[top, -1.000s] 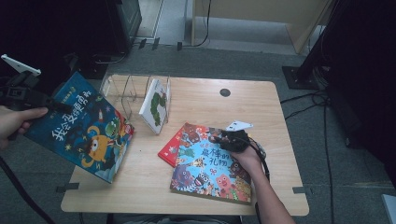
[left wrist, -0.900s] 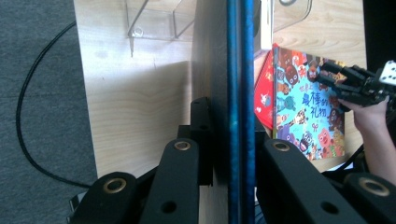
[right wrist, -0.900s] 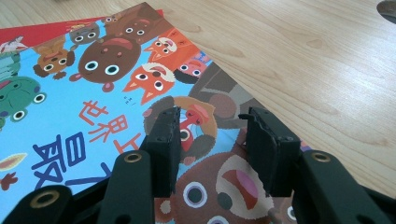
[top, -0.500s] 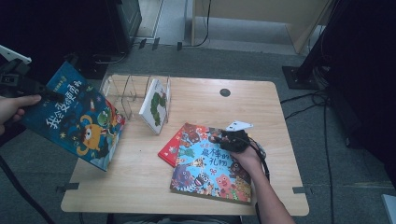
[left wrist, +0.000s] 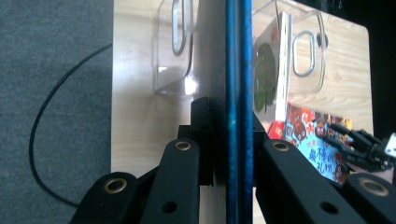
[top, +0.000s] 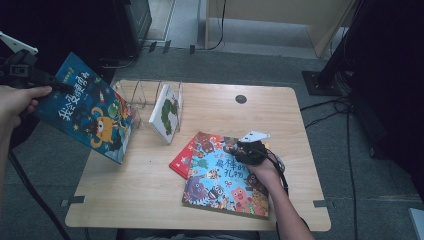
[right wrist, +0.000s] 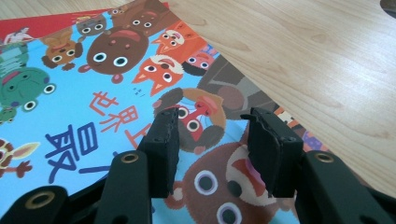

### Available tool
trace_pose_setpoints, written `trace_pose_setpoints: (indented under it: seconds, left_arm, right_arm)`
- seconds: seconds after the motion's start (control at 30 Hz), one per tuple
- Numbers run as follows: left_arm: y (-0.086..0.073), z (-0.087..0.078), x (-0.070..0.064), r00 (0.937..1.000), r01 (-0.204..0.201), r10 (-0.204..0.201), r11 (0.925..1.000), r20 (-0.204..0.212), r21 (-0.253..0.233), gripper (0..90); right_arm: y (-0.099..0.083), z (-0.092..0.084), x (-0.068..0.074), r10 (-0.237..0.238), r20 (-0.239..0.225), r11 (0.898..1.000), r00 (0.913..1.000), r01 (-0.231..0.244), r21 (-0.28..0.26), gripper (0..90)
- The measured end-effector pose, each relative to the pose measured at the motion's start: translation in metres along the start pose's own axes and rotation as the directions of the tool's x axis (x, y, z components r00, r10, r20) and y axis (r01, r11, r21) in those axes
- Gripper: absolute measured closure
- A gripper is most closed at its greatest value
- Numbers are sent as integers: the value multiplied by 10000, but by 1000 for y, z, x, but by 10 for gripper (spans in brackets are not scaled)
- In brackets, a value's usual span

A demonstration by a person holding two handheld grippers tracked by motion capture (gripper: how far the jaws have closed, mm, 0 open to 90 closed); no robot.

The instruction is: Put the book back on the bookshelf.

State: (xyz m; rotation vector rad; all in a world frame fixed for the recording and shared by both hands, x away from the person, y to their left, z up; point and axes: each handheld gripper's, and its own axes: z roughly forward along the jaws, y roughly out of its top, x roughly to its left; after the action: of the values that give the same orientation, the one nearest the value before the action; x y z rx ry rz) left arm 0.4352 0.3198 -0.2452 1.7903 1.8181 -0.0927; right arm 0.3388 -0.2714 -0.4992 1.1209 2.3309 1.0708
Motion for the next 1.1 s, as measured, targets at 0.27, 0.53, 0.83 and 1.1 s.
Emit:
trace_pose_setpoints:
  seconds: [0.27,0.53,0.83,1.1]
  left_arm:
    - [22,18,1,9998,-22,24,9999,182,-122,821]
    - [36,32,2,9995,-96,103,9997,313,-234,816]
    - [41,43,10,9994,9,-4,9999,353,-149,814]
    - [39,42,15,9977,107,-96,9998,668,-152,762]
  right_arm:
    - [-6,-6,5,14,66,10000,10000,-14,7,531]
    - [-12,-11,10,-158,111,9996,9998,160,-222,513]
    - [-17,-16,13,-138,158,9996,9998,142,-254,502]
    - [-18,-16,12,-39,98,9997,9999,41,-227,496]
